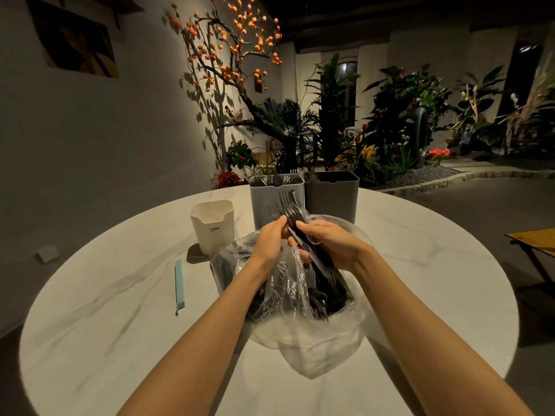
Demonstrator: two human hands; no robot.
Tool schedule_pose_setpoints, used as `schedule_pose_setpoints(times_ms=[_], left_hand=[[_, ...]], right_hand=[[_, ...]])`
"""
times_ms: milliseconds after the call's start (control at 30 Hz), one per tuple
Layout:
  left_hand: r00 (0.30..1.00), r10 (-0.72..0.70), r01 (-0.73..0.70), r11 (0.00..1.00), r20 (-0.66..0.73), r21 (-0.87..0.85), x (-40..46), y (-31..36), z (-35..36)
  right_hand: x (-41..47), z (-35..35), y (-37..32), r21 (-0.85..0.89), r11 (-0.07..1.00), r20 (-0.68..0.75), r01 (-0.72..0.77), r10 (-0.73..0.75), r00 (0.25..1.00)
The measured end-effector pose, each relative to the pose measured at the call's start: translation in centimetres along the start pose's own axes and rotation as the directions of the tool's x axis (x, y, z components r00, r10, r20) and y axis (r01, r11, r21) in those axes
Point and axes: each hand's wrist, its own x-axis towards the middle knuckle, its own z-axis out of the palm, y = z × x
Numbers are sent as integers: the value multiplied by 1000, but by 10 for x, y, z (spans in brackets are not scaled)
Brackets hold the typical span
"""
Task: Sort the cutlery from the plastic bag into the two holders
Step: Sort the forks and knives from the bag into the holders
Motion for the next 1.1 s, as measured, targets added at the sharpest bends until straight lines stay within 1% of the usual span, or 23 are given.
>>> schedule_pose_setpoints(times_ms=[100,233,333,400,467,500,567,600,733,833,967,1100], left_hand=[[999,-42,41,999,-16,-18,-7,-3,-3],[996,-80,76,990,-26,-118,-8,-11,-8],[997,-70,65,983,-22,-171,-13,-8,-7],[999,-46,49,977,17,-210,-16,-5,-7],[999,-29,34,981,28,-192,-20,-1,-5],[999,-9,14,988,34,-151,-21,1,-3],[999,36,-35,995,10,-95,-20,1,0],[999,37,-37,995,1,-89,-21,2,1],[997,-39,32,994,-62,-107,-22,3,1],[993,-68,58,993,-100,-100,-21,3,1],[971,-74,34,984,-229,-173,-16,5,-3],[949,-113,38,968,-295,-248,-15,6,-2]], right_hand=[[3,7,6,-6,999,-61,-42,42,997],[1,15,9,80,995,-34,-57,60,998],[-2,16,8,101,993,-39,-55,59,998],[-2,17,8,107,993,-32,-53,57,998],[-2,17,10,93,994,-43,-53,57,997],[-2,17,11,74,996,-61,-51,55,997],[-3,16,13,65,997,-94,-49,55,994],[-3,15,13,72,996,-95,-47,54,994],[-4,14,14,35,998,-101,-59,62,993],[-6,12,14,12,996,-101,-87,88,991],[-9,9,14,3,994,-8,-109,109,994],[-9,7,14,21,992,2,-125,125,992]])
